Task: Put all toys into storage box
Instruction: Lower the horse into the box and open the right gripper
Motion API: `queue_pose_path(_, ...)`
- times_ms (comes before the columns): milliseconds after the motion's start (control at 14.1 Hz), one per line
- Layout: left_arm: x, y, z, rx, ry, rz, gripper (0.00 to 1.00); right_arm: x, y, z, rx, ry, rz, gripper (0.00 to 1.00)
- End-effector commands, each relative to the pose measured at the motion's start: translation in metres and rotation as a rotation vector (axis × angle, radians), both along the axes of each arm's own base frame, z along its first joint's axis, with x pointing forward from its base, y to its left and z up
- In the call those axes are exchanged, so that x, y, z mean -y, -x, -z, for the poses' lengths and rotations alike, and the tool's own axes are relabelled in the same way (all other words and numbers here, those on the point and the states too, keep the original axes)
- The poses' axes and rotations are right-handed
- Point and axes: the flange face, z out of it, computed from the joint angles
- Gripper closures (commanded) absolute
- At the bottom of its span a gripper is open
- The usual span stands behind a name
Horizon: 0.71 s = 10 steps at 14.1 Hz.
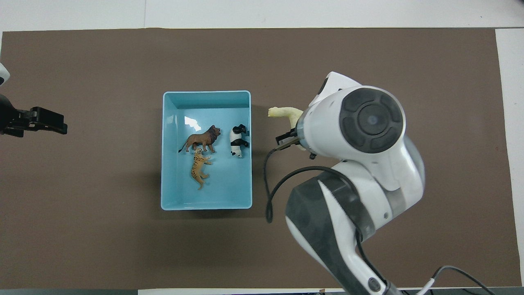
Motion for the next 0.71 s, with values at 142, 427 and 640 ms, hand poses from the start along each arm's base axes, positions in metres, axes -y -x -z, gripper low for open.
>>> queue_pose_path(142, 0.001, 0.004, -0.007, 0.023, 0.006, 0.015, 0.00, -0.045, 0.007, 0.038, 0.026, -0.076, 0.082, 0.98)
queue_pose_path(427, 0.001, 0.004, -0.007, 0.021, 0.006, 0.015, 0.00, -0.067, 0.015, 0.041, 0.049, -0.100, 0.073, 0.88)
queue_pose_path(640, 0.001, 0.005, -0.007, 0.021, 0.007, 0.015, 0.00, -0.075, 0.018, 0.038, 0.067, -0.123, 0.070, 0.87)
